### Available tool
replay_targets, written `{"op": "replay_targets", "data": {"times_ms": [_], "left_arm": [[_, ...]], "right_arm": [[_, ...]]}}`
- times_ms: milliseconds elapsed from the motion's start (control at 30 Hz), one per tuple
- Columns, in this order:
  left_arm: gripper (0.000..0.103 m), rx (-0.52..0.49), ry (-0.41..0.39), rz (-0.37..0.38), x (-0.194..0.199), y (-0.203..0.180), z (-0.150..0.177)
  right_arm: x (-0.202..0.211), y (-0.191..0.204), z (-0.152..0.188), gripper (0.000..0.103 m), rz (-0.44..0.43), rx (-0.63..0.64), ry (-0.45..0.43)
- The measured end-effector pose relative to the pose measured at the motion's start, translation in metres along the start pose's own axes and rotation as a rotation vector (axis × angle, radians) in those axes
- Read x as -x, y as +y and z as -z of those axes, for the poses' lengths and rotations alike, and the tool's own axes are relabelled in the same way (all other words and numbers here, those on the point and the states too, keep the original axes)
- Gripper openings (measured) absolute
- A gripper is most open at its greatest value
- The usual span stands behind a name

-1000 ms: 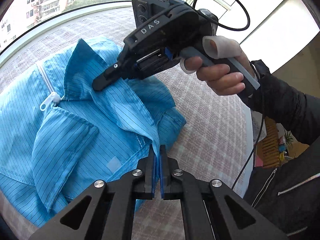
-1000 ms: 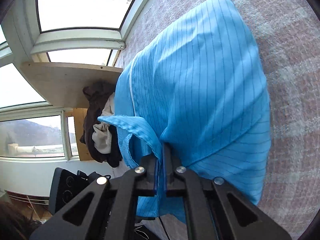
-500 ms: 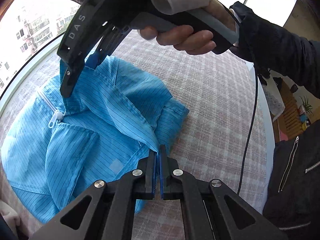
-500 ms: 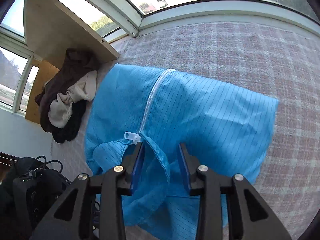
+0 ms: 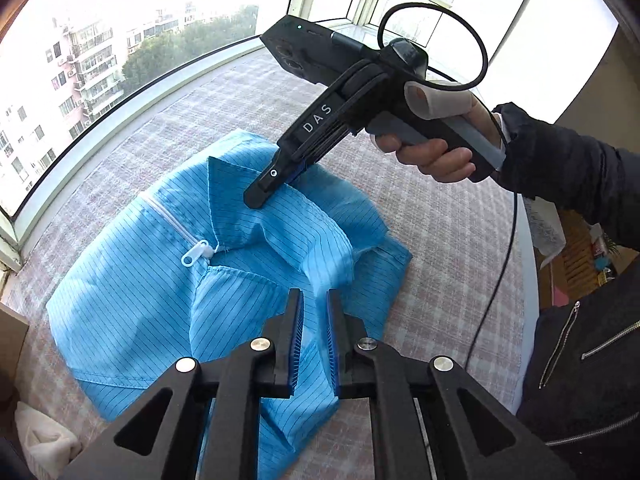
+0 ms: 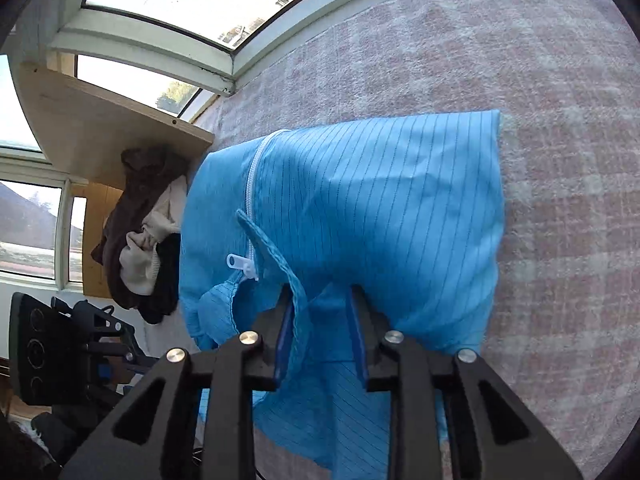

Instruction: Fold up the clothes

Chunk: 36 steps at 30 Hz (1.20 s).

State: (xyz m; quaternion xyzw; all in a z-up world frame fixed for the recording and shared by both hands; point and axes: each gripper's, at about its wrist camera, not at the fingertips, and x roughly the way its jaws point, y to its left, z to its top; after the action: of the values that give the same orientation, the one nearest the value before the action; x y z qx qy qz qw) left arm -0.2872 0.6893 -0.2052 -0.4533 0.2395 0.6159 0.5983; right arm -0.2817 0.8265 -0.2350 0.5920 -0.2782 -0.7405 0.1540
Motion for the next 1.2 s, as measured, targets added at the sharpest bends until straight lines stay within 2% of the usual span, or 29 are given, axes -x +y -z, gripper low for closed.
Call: {"op": "replay_targets", "data": {"times_ms": [100, 167, 200, 300, 400, 467, 533, 600, 633, 733, 767, 867, 933, 1000, 1067, 1167, 1200], "left_arm": [[0.017, -0.077, 0.068, 0.015, -0.007, -0.020, 0.009], [0.017, -0.122, 0.109, 0.015, -0.015, -0.032, 0.016], [0.017, -0.123, 0.107, 0.017, -0.017, -0.033, 0.016], [0.017, -0.111, 0.081, 0.025, -0.014, -0.025, 0.006], [0.018, -0.095, 0.071, -0.023, -0.010, 0.004, -0.016], [0.016, -0.078, 0.065, -0.046, -0.009, 0.025, -0.032], [0.016, -0.061, 0.062, -0.007, -0.013, 0.040, -0.052], [0.016, -0.091, 0.093, -0.001, -0.030, 0.044, -0.070], [0.017, -0.122, 0.124, -0.025, -0.040, 0.044, -0.078], [0.017, -0.197, 0.212, -0.096, -0.076, 0.045, -0.092], [0.017, -0.191, 0.237, -0.092, -0.085, 0.049, -0.095], [0.018, -0.174, 0.260, -0.067, -0.095, 0.059, -0.098], [0.019, -0.155, 0.274, -0.032, -0.098, 0.064, -0.097], [0.019, -0.133, 0.280, -0.006, -0.098, 0.068, -0.095], [0.019, -0.102, 0.282, 0.021, -0.098, 0.074, -0.094], [0.019, -0.072, 0.291, 0.044, -0.099, 0.081, -0.092], [0.019, -0.064, 0.292, 0.052, -0.100, 0.083, -0.090]], "right_arm": [[0.021, 0.009, 0.015, 0.034, 0.074, 0.042, -0.045], [0.034, 0.011, 0.027, 0.034, 0.129, 0.061, -0.077], [0.037, 0.016, 0.036, 0.034, 0.129, 0.068, -0.086], [0.044, 0.036, 0.067, 0.034, 0.091, 0.106, -0.125], [0.041, 0.055, 0.091, 0.034, 0.074, 0.167, -0.138], [0.024, 0.062, 0.097, 0.034, 0.147, 0.201, -0.123], [0.010, 0.059, 0.100, 0.034, 0.211, 0.193, -0.101], [0.002, 0.055, 0.101, 0.034, 0.220, 0.169, -0.087], [-0.001, 0.055, 0.102, 0.034, 0.229, 0.161, -0.080], [0.000, 0.064, 0.105, 0.034, 0.342, 0.213, -0.090], [0.003, 0.066, 0.106, 0.034, 0.373, 0.220, -0.097], [0.025, 0.073, 0.110, 0.034, 0.381, 0.207, -0.171], [0.031, 0.084, 0.108, 0.034, 0.336, 0.236, -0.161], [0.023, 0.089, 0.099, 0.034, 0.315, 0.228, -0.105], [0.010, 0.093, 0.091, 0.034, 0.399, 0.225, -0.068], [-0.004, 0.097, 0.082, 0.035, 0.431, 0.175, -0.037], [-0.010, 0.103, 0.081, 0.034, 0.476, 0.194, -0.032]]}}
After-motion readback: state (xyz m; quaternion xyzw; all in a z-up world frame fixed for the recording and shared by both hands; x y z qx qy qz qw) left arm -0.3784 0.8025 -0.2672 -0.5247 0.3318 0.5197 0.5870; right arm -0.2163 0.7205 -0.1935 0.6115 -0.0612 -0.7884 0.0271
